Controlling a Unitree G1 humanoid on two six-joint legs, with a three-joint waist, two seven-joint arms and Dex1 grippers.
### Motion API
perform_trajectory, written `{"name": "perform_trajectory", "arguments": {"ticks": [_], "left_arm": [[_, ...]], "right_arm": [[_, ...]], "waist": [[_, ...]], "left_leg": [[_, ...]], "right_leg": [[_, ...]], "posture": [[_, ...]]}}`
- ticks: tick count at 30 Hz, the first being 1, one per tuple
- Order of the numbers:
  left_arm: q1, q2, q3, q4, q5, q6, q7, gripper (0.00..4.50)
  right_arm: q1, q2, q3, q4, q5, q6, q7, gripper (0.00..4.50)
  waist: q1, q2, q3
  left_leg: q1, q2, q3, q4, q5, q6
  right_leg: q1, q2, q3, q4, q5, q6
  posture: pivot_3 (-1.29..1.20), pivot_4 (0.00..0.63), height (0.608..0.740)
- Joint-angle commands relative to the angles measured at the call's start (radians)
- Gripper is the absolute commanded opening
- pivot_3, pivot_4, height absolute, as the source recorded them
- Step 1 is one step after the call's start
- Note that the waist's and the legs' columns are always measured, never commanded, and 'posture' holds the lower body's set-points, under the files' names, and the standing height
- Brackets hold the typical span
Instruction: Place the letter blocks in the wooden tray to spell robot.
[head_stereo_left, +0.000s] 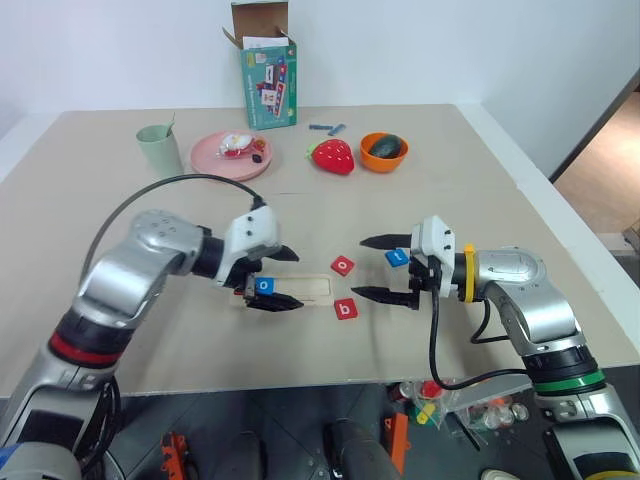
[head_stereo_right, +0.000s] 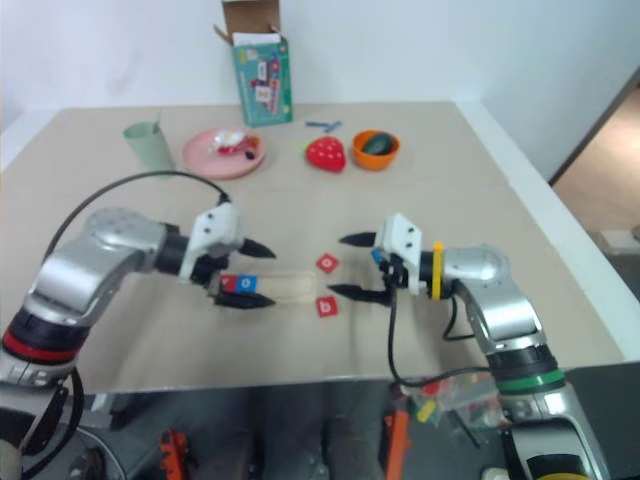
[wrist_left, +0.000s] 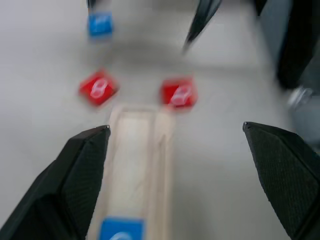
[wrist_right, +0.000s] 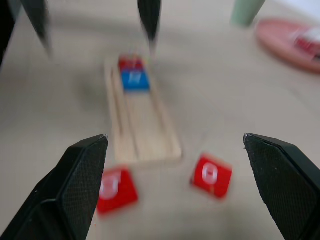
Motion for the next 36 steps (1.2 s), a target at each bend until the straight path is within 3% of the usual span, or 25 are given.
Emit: {"name": "perform_trajectory", "arguments": {"ticks": [1,5,8,17,26,29,36], "left_arm": [[0.162,-0.019,0.14,-0.125,-0.11,-0.043,0.048,4.48],[0.404,-0.063,0.207,-0.173,-0.067,-0.242,0.121,4.48],[0.501,-0.094,0.225,-0.17,-0.025,-0.352,0.183,4.48],[0.608,-0.089,0.186,-0.21,0.018,-0.444,0.273,4.48],[0.6,-0.083,0.145,-0.237,0.024,-0.431,0.335,4.48],[0.603,-0.077,0.143,-0.238,0.022,-0.432,0.344,4.5],[0.63,-0.053,0.13,-0.224,0.03,-0.459,0.342,4.5]], "right_arm": [[-0.039,-0.015,0.03,0.046,-0.031,-0.075,0.075,4.5],[-0.073,-0.009,0.075,0.122,-0.071,-0.134,0.131,4.5],[-0.085,0.011,0.095,0.148,-0.075,-0.15,0.157,4.5],[-0.031,0.055,0.124,0.162,-0.109,-0.153,0.126,4.5],[-0.058,0.11,0.129,0.311,-0.163,-0.205,0.084,4.5],[-0.055,0.113,0.129,0.327,-0.161,-0.199,0.1,3.75],[-0.047,0.119,0.128,0.29,-0.136,-0.143,0.124,1.38]], "waist": [[-0.002,0.0,0.0],[-0.001,0.0,0.0],[0.005,-0.001,0.0],[0.005,-0.001,0.0],[0.0,-0.001,0.0],[0.001,-0.001,0.0],[0.001,-0.001,0.0]], "left_leg": [[0.001,0.0,0.0,0.0,0.0,0.0],[0.002,0.001,0.0,-0.001,0.0,0.0],[0.002,0.001,-0.001,0.0,0.001,-0.001],[0.005,0.0,0.001,0.0,0.003,0.0],[0.01,0.001,0.002,-0.001,0.003,0.0],[0.016,0.001,0.002,-0.001,0.003,0.0],[0.018,0.001,0.002,-0.001,0.003,0.0]], "right_leg": [[0.0,0.0,0.0,0.0,0.0,0.0],[0.0,0.0,0.001,0.0,0.0,-0.001],[0.001,0.0,0.0,0.0,0.002,-0.002],[0.004,0.0,0.0,0.0,0.004,-0.001],[0.007,0.001,0.001,0.0,0.004,-0.002],[0.013,0.001,0.001,0.0,0.004,-0.004],[0.015,0.001,0.002,0.0,0.001,-0.008]], "posture": [[0.0,0.15,0.74],[0.0,0.15,0.74],[0.0,0.15,0.74],[0.0,0.15,0.74],[0.0,0.15,0.74],[0.0,0.15,0.74],[0.0,0.15,0.74]]}}
